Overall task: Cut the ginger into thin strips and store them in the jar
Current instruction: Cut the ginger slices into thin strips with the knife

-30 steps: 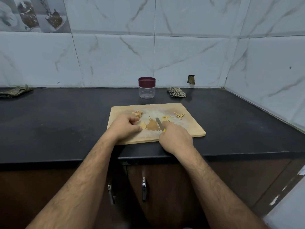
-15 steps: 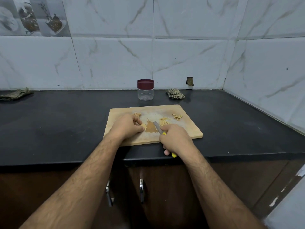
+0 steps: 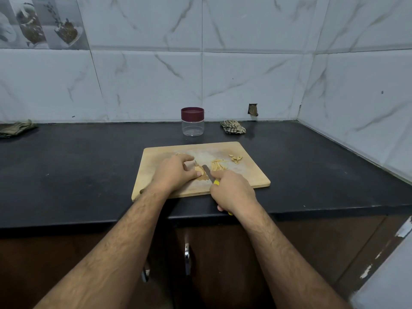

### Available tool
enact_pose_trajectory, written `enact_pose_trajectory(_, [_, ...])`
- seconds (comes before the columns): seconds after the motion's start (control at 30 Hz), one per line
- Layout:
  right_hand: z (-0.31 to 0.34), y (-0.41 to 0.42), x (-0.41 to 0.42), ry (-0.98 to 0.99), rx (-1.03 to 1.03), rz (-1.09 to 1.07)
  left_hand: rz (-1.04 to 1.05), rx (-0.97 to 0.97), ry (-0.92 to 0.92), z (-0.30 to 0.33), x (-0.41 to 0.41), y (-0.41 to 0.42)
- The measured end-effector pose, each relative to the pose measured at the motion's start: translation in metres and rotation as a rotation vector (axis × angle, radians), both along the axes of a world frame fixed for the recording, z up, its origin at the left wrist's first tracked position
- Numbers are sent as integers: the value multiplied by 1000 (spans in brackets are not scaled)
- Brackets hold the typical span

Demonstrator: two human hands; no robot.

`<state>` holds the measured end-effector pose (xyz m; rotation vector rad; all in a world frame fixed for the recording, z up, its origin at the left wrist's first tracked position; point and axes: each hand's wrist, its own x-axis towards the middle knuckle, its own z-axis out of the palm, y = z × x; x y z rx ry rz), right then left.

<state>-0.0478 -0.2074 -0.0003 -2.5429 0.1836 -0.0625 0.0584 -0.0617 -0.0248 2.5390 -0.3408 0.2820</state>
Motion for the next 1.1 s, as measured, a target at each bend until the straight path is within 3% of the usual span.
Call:
enact_pose_trajectory(0.3, [11, 2, -2, 35, -236, 89, -16, 85, -11, -2, -5, 0])
enact_pose_trajectory(1.1, [4, 16, 1, -48, -363, 71, 30, 121, -24, 0, -10, -2])
